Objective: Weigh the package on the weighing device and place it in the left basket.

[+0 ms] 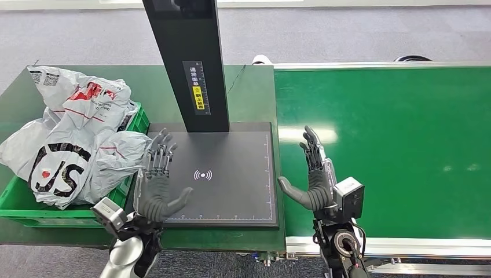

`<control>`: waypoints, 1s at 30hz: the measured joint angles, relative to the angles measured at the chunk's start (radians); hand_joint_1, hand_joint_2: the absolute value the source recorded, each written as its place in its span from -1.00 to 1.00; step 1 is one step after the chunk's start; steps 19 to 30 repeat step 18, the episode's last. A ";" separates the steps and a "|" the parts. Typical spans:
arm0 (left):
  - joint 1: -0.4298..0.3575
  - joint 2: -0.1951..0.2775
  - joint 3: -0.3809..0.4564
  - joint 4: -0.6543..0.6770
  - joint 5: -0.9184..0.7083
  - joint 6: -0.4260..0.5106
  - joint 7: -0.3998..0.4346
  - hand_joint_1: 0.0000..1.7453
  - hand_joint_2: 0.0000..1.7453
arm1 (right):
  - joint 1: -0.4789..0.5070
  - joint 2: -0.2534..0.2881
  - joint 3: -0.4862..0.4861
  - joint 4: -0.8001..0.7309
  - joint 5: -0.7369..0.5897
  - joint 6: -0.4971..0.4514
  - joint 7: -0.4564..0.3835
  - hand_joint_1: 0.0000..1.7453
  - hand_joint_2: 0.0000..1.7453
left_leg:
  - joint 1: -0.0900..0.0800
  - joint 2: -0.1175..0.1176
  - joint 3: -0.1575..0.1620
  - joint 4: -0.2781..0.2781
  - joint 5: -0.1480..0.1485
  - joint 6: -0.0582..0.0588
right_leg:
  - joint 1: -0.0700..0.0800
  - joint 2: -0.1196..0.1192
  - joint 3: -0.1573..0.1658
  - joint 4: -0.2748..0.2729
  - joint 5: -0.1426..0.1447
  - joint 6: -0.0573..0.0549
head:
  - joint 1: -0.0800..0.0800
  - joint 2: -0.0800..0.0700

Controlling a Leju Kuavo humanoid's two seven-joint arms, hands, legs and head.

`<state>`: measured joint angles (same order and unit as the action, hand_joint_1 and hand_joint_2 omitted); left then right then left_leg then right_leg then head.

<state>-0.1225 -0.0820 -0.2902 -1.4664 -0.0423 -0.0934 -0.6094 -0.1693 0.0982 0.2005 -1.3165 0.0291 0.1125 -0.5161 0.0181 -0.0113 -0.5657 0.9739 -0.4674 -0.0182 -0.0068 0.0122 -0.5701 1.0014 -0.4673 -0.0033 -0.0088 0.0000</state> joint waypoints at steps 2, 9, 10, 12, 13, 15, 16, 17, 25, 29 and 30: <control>0.002 -0.005 -0.003 0.023 -0.001 -0.018 0.013 -1.00 1.00 | -0.002 0.000 0.003 0.009 0.000 0.008 0.017 -1.00 1.00 | 0.000 0.000 0.000 0.000 0.000 0.000 | 0.000 0.000 0.000 0.000 0.000 0.000 | 0.000 0.000; 0.045 -0.040 -0.005 0.112 -0.055 -0.008 0.025 -1.00 1.00 | 0.008 0.017 0.008 0.054 0.011 0.022 0.059 -1.00 1.00 | 0.000 0.000 -0.001 0.000 0.000 0.000 | 0.000 0.000 -0.001 0.000 0.000 0.000 | 0.000 0.000; 0.051 -0.043 -0.005 0.118 -0.077 0.006 0.024 -1.00 1.00 | 0.012 0.020 0.012 0.056 0.024 0.020 0.055 -1.00 1.00 | 0.000 0.000 -0.001 0.000 0.000 0.000 | 0.000 0.000 -0.001 0.000 0.000 0.000 | 0.000 0.000; 0.060 -0.045 -0.003 0.128 -0.108 0.020 0.022 -1.00 1.00 | 0.021 0.026 0.022 0.057 0.044 0.015 0.049 -1.00 1.00 | 0.000 0.000 -0.001 0.000 0.000 0.000 | 0.000 0.000 -0.001 0.000 0.000 0.000 | 0.000 0.000; 0.063 -0.045 -0.002 0.132 -0.113 0.018 0.021 -1.00 1.00 | 0.026 0.029 0.027 0.057 0.050 0.013 0.047 -1.00 1.00 | 0.000 0.000 -0.001 0.000 0.000 0.000 | 0.000 0.000 -0.001 0.000 0.000 0.000 | 0.000 0.000; 0.065 -0.045 0.002 0.138 -0.103 0.003 0.019 -1.00 1.00 | 0.033 0.034 0.035 0.057 0.056 0.011 0.046 -1.00 1.00 | 0.000 0.000 -0.001 0.000 0.000 0.000 | 0.000 0.000 -0.001 0.000 0.000 0.000 | 0.000 0.000; 0.066 -0.045 0.004 0.141 -0.099 -0.002 0.019 -1.00 1.00 | 0.036 0.036 0.037 0.057 0.057 0.010 0.046 -1.00 1.00 | 0.000 0.000 -0.001 0.000 0.000 0.000 | 0.000 0.000 -0.001 0.000 0.000 0.000 | 0.000 0.000; 0.066 -0.045 0.006 0.143 -0.097 -0.005 0.019 -1.00 1.00 | 0.038 0.038 0.039 0.057 0.057 0.010 0.046 -1.00 1.00 | 0.000 0.000 -0.001 0.000 0.000 0.000 | 0.000 0.000 -0.001 0.000 0.000 0.000 | 0.000 0.000; 0.066 -0.045 0.007 0.144 -0.096 -0.007 0.019 -1.00 1.00 | 0.039 0.039 0.039 0.057 0.057 0.010 0.046 -1.00 1.00 | 0.000 0.000 -0.001 0.000 0.000 0.000 | 0.000 0.000 -0.001 0.000 0.000 0.000 | 0.000 0.000; 0.066 -0.045 0.007 0.144 -0.096 -0.007 0.019 -1.00 1.00 | 0.039 0.039 0.039 0.057 0.057 0.010 0.046 -1.00 1.00 | 0.000 0.000 -0.001 0.000 0.000 0.000 | 0.000 0.000 -0.001 0.000 0.000 0.000 | 0.000 0.000; 0.066 -0.045 0.007 0.144 -0.096 -0.007 0.019 -1.00 1.00 | 0.039 0.039 0.039 0.057 0.057 0.010 0.046 -1.00 1.00 | 0.000 0.000 -0.001 0.000 0.000 0.000 | 0.000 0.000 -0.001 0.000 0.000 0.000 | 0.000 0.000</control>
